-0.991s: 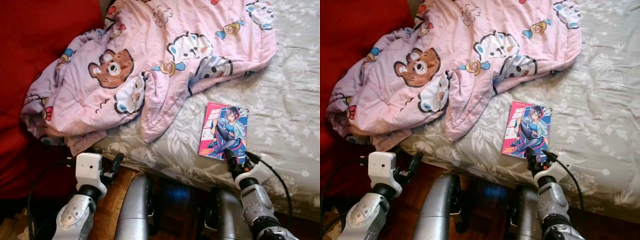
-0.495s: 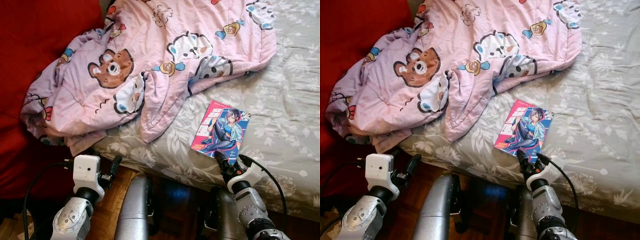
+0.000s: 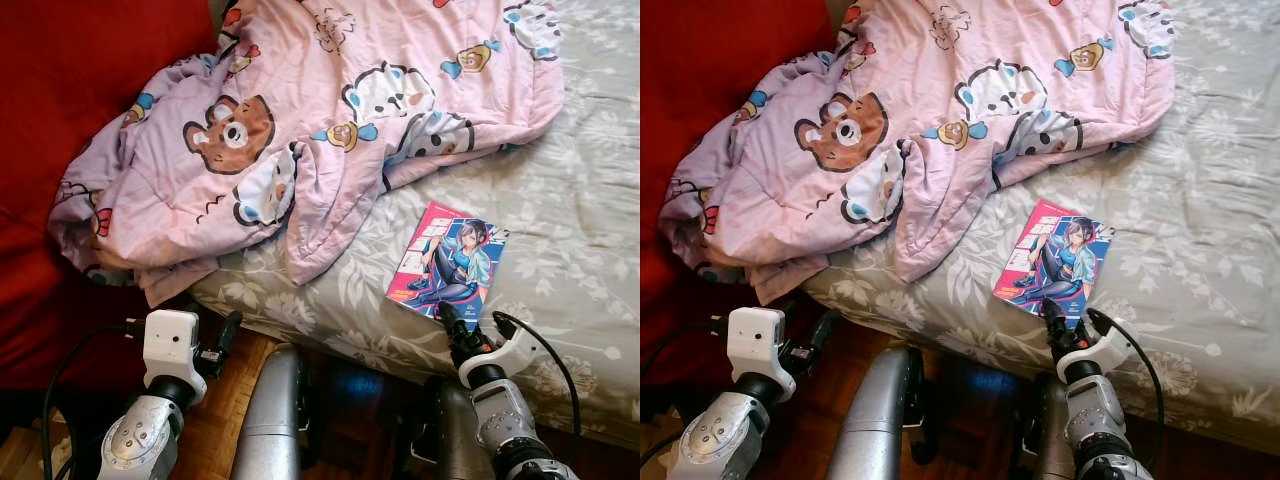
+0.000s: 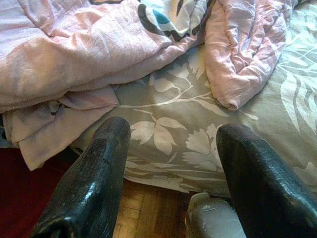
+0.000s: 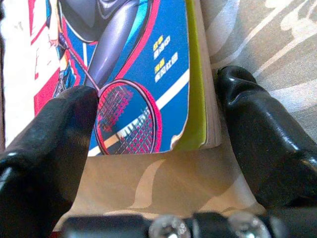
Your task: Clean up the room
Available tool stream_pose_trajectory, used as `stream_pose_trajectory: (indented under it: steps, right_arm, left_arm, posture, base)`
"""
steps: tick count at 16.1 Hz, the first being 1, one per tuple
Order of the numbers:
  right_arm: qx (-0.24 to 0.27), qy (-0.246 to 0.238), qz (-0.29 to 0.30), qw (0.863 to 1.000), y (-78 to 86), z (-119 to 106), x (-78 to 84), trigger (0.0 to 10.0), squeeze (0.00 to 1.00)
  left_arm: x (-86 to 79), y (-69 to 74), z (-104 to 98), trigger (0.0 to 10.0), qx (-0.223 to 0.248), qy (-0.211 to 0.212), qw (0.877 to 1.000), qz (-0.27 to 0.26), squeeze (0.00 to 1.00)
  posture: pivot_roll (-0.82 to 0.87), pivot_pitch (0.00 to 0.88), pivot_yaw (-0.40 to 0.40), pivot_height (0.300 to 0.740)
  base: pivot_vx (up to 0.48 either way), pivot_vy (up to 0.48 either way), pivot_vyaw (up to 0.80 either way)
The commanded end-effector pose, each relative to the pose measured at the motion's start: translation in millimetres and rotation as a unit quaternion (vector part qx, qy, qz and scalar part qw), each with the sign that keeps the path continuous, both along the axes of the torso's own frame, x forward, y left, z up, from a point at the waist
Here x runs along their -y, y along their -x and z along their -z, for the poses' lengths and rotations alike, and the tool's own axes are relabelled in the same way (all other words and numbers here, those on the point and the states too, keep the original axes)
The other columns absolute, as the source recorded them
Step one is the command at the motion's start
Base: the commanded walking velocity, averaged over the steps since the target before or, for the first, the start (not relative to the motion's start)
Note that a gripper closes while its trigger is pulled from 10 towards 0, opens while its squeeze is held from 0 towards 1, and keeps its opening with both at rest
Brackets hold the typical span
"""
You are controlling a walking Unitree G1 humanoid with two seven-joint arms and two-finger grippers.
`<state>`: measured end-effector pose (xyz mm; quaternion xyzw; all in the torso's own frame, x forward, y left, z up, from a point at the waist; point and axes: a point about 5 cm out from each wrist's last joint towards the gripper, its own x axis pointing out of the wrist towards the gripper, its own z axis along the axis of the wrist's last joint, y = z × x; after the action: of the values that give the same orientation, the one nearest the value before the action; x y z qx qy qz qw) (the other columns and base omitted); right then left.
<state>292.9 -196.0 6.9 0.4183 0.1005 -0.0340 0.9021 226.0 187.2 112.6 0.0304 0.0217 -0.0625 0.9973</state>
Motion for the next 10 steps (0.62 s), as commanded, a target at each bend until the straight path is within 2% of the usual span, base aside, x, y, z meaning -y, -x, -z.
stream_pose_trajectory:
  steps: [1,3,7,10]
  right_arm:
    - [-0.074,-0.041,0.001,0.996,23.0,27.8,-14.3,10.0,0.00]
    - [-0.076,-0.048,0.000,0.996,24.1,28.9,-14.9,10.0,0.00]
    - [-0.074,-0.056,-0.060,0.994,24.7,30.4,-33.4,10.0,0.00]
    - [-0.077,-0.064,-0.069,0.993,25.0,30.9,-36.0,10.0,0.00]
  left_arm:
    - [-6.7,7.0,4.9,10.0,-0.017,-0.005,1.000,-0.009,0.00]
    - [-7.2,7.3,5.0,10.0,-0.019,-0.007,1.000,-0.009,0.00]
    - [-7.4,8.7,4.1,10.0,-0.022,-0.008,1.000,-0.010,0.00]
    - [-8.2,7.5,4.2,10.0,-0.021,-0.009,1.000,-0.011,0.00]
  posture:
    - [0.33,0.476,0.163,0.610]
    - [0.33,0.476,0.163,0.610]
    - [0.33,0.480,0.165,0.610]
    - [0.33,0.473,0.163,0.610]
  base:
    - [0.000,0.000,0.00]
    - [0.000,0.000,0.00]
    - [0.000,0.000,0.00]
    - [0.000,0.000,0.00]
